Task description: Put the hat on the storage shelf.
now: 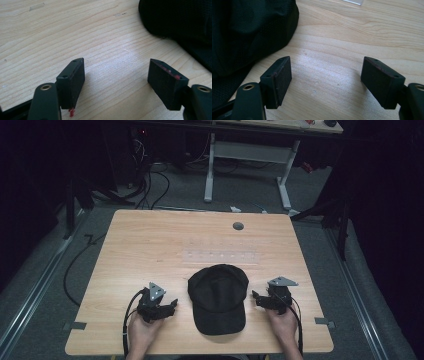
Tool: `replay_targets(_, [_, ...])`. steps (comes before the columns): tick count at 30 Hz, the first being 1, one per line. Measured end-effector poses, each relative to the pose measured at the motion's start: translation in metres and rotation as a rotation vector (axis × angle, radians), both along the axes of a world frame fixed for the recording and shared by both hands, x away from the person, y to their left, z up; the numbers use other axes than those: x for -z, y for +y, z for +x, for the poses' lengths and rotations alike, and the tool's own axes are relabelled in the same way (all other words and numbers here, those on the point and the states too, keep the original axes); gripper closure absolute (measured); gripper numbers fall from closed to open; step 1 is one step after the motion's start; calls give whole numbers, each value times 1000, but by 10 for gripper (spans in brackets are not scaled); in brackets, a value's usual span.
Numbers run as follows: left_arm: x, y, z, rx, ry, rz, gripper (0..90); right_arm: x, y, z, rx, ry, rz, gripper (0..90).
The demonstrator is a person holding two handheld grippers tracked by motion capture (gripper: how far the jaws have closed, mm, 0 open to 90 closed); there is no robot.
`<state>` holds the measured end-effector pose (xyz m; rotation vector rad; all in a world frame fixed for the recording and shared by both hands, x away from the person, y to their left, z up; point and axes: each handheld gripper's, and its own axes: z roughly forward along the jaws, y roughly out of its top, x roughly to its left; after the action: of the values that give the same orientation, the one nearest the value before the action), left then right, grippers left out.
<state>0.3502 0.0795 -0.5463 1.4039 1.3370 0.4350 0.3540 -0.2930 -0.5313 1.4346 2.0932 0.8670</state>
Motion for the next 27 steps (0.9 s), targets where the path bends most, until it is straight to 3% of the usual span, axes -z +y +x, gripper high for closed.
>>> replay_targets(27, [0,0,0,-2,1,-1,300,0,1,-3,12,-3,4,281])
